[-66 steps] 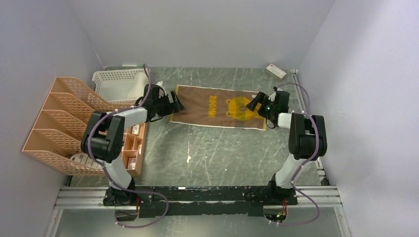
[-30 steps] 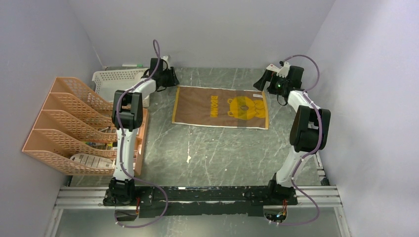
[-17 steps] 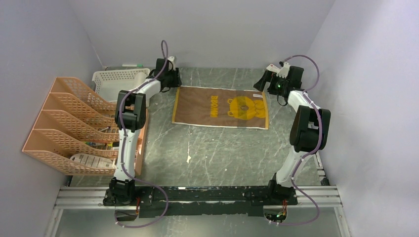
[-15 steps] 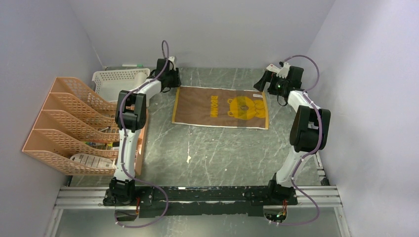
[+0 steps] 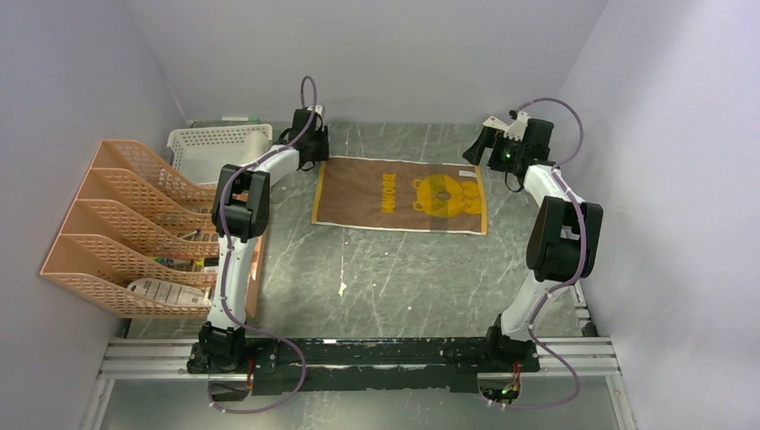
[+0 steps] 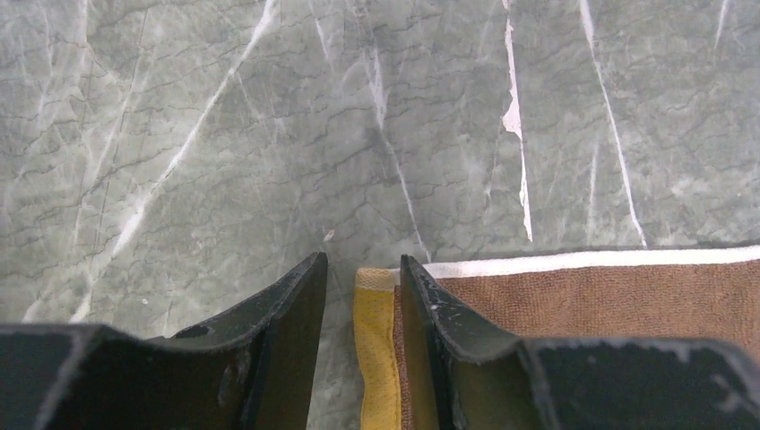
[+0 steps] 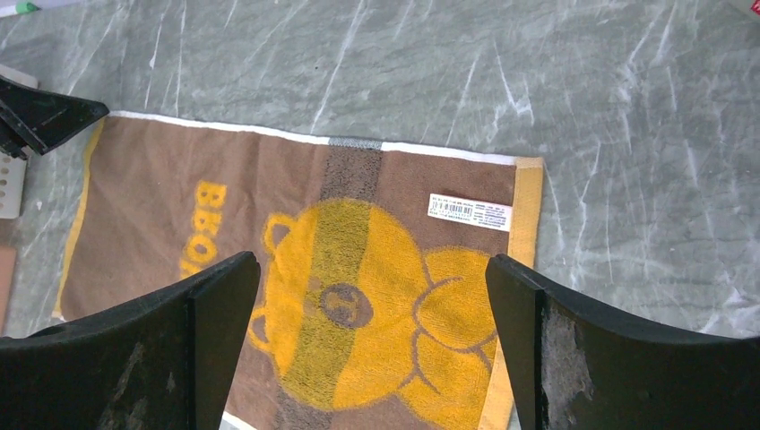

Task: Roll the towels
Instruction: Fold the towel at the center of the board.

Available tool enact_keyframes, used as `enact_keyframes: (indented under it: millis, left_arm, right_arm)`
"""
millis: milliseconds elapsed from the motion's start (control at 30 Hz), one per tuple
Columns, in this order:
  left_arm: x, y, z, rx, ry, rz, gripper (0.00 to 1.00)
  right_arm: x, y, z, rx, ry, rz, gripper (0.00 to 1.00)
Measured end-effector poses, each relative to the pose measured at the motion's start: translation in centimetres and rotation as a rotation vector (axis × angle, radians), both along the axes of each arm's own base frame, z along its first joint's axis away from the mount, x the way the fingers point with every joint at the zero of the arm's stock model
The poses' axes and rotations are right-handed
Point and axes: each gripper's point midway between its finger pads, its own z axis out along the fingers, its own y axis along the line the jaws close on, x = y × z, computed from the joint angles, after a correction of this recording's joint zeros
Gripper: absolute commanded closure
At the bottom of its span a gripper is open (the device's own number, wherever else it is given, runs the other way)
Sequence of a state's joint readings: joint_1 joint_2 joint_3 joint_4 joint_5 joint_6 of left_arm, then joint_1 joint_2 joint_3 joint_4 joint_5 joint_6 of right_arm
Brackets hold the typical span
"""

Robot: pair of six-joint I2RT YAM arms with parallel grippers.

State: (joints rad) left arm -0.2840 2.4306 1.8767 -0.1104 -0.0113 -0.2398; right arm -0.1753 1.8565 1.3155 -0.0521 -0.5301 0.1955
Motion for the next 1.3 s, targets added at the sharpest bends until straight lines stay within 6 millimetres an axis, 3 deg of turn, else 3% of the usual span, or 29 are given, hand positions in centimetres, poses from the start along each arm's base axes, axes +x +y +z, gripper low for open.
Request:
enact_keyframes:
  millis: [33, 100, 200, 400, 633, 733, 833, 1033, 1200, 1300]
  left_arm:
    - [0.0, 0.0, 0.0, 0.006, -0.001, 0.004, 0.61]
    - [-0.1, 0.0, -0.1, 0.021, -0.001, 0.016, 0.84]
    - [-0.1, 0.2, -0.1, 0.035, 0.003, 0.032, 0.92]
    - [-0.1, 0.2, -0.2, 0.049, 0.000, 0.045, 0.93]
    - [-0.2, 0.2, 0.0, 0.048, -0.004, 0.044, 0.93]
    - [-0.4, 0.1, 0.1, 0.048, 0.005, 0.039, 0.93]
    - [-0.6, 0.1, 0.1, 0.053, 0.017, 0.032, 0.93]
    - [-0.8, 0.0, 0.1, 0.058, 0.027, 0.019, 0.93]
    - [-0.9, -0.1, 0.1, 0.059, 0.033, 0.010, 0.93]
    - [-0.9, -0.1, 0.1, 0.060, 0.033, 0.005, 0.93]
  right_arm:
    - [0.0, -0.1, 0.2, -0.004, -0.003, -0.003, 0.00]
    - [-0.1, -0.2, 0.5, -0.011, -0.006, -0.010, 0.00]
    - [-0.2, -0.4, 1.2, -0.024, -0.017, -0.022, 0.00]
    - [-0.5, -0.5, 1.9, -0.031, -0.030, -0.028, 0.00]
    - [-0.6, -0.9, 0.7, -0.041, -0.004, -0.052, 0.03]
    - [0.9, -1.8, -0.7, -0.064, 0.022, -0.084, 0.10]
    - [3.1, -3.3, -3.4, -0.106, 0.062, -0.123, 0.24]
    - [3.9, -5.2, -9.0, -0.182, 0.201, -0.169, 0.36]
    - [4.7, -5.4, -10.6, -0.235, 0.245, -0.180, 0.48]
    - [5.5, -4.9, -10.9, -0.264, 0.250, -0.178, 0.49]
